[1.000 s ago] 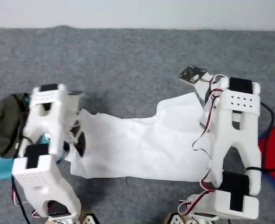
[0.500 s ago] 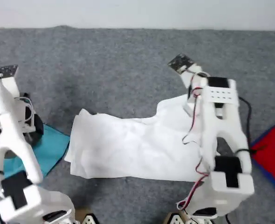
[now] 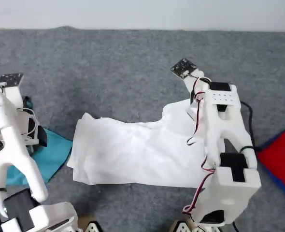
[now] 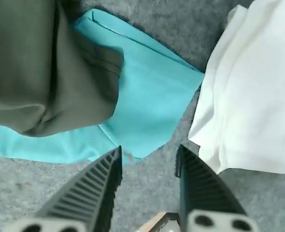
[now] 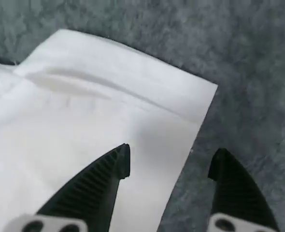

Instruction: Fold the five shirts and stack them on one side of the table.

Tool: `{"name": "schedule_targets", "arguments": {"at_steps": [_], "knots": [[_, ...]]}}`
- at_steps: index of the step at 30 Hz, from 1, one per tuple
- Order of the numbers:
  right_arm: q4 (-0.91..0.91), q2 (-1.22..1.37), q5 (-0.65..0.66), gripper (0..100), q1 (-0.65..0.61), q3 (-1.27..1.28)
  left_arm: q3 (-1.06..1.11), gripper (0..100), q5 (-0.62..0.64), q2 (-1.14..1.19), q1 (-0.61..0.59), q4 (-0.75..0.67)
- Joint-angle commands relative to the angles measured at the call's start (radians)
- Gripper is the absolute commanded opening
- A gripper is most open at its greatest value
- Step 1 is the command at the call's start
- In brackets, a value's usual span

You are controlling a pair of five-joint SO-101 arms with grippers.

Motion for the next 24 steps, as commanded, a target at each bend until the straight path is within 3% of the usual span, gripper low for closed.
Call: {"name": "schedule_targets", "arguments": {"at_steps": [1,8,16,24], "knots": [[-0.027,0.03,-0.005,25.6,-0.001,-0.012,-0.004,18,-0.009,-0.049,-0.011,0.031],[-0.019,0.062,-0.009,0.9,-0.001,-0.049,-0.004,18,-0.009,-0.049,-0.003,0.031],[-0.018,0.068,-0.006,2.4,0.016,-0.094,0.031,18,-0.008,-0.049,-0.009,0.031],[-0.016,0.051,-0.009,3.3,0.122,-0.107,0.142,18,-0.002,-0.051,-0.011,0.031]]}}
